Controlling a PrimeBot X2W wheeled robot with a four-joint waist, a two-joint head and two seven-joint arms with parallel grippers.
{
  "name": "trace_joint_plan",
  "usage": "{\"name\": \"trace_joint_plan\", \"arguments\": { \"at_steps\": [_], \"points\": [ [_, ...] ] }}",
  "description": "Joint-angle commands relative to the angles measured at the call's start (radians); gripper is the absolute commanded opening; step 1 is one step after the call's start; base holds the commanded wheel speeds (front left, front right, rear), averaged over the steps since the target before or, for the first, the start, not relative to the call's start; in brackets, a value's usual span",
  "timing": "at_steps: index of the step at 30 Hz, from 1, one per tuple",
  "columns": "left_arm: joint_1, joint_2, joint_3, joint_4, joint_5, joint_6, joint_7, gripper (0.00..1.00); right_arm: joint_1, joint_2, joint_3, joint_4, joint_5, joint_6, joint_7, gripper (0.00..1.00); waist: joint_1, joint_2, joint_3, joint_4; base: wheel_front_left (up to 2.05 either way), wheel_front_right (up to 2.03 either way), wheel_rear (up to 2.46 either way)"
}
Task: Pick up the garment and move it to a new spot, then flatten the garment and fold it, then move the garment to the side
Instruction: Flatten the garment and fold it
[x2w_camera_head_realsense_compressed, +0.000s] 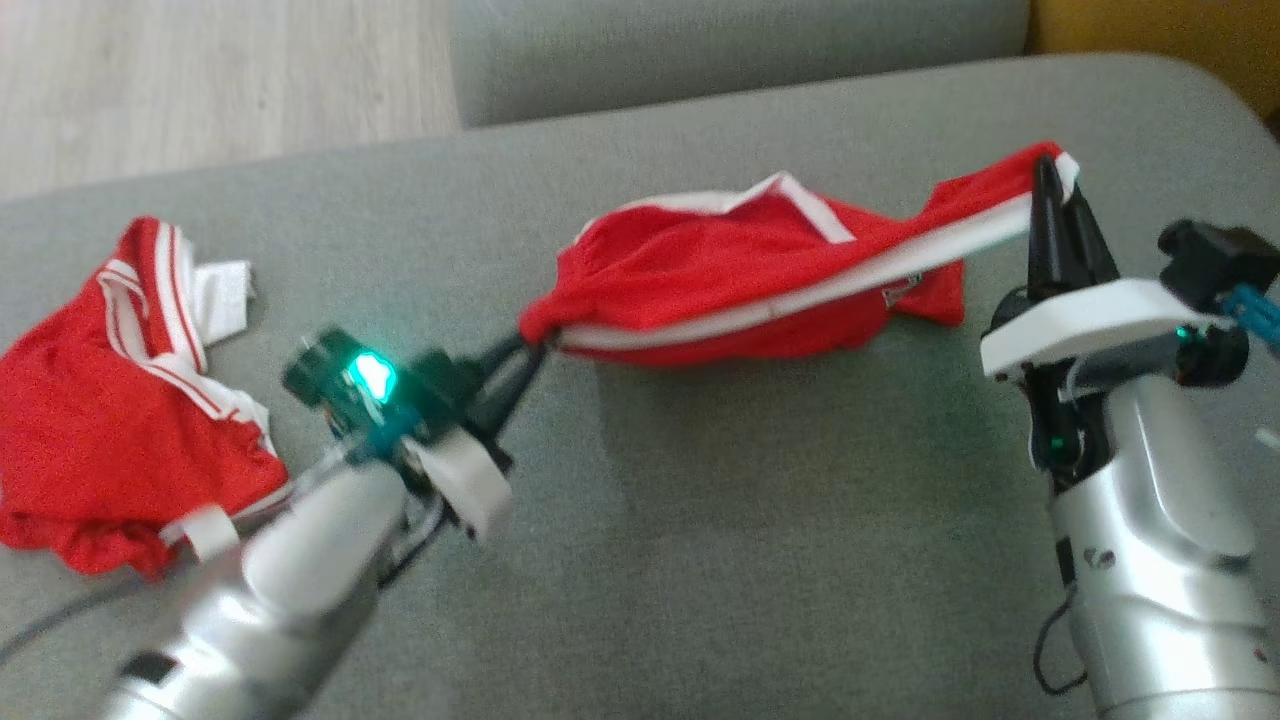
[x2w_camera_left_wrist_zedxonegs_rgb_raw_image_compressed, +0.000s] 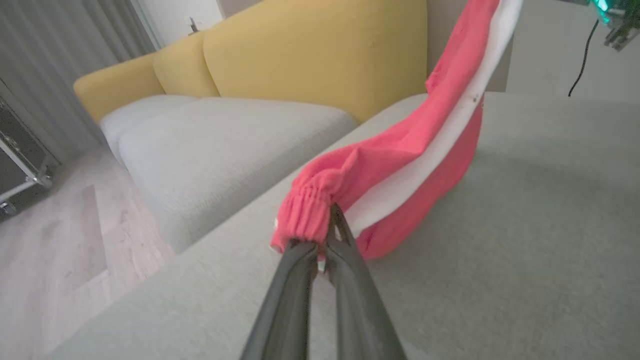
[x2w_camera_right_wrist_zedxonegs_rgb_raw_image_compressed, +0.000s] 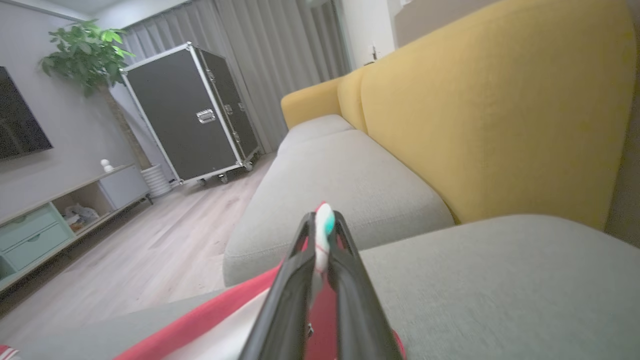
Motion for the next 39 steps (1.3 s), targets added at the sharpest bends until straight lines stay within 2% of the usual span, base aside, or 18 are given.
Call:
{"name": "trace_joint_plan", "arguments": {
  "at_steps": [1,7,14,18,25,29,32,36,39],
  "points": [
    [-0.108,0.051,0.026,-0.045,-0.042,0.002,0.015,0.00,-0.064,-0.003,0.033,-0.055,0.008,0.007,0.014,0.00,0.0002,0.0000,-0.053,0.009,0.00,0.00,0.00],
    [-0.277,0.148,-0.006,-0.117,-0.170,0.002,0.105,0.00,-0.174,-0.003,0.036,-0.106,-0.028,0.007,0.048,0.00,0.0002,0.0000,-0.114,0.017,0.00,0.00,0.00],
    [-0.408,0.208,-0.001,-0.156,-0.233,0.002,0.138,0.00,-0.275,-0.003,0.011,-0.134,-0.085,0.007,0.040,0.00,0.0002,0.0000,-0.151,0.025,0.00,0.00,0.00],
    [-0.423,0.223,0.023,-0.175,-0.269,0.002,0.143,0.00,-0.283,-0.003,-0.007,-0.153,-0.118,0.007,0.038,0.00,0.0002,0.0000,-0.174,0.029,0.00,0.00,0.00],
    [-0.376,0.244,0.029,-0.270,-0.315,0.019,0.182,0.00,-0.215,-0.003,-0.005,-0.217,-0.141,0.007,0.100,0.00,0.0002,0.0000,-0.176,0.036,0.00,0.00,0.00],
    [-0.371,0.261,0.034,-0.314,-0.329,0.031,0.212,0.00,-0.212,-0.003,-0.011,-0.255,-0.151,0.007,0.148,0.00,0.0002,0.0000,-0.141,0.036,0.00,0.00,0.00],
    [-0.388,0.267,0.048,-0.316,-0.345,0.036,0.228,0.00,-0.248,-0.003,-0.013,-0.238,-0.140,0.007,0.189,0.00,0.0002,0.0000,-0.090,0.031,0.00,0.00,0.00],
    [-0.467,0.265,0.055,-0.281,-0.336,0.031,0.252,0.00,-0.378,-0.003,-0.003,-0.148,-0.155,0.007,0.213,0.00,0.0002,0.0000,0.036,0.018,0.00,0.00,0.00],
    [-0.552,0.247,0.069,-0.208,-0.324,0.027,0.244,0.00,-0.513,-0.003,-0.017,-0.038,-0.159,0.007,0.190,0.00,0.0002,0.0000,0.129,0.009,0.00,0.00,0.00]
  ]
}}
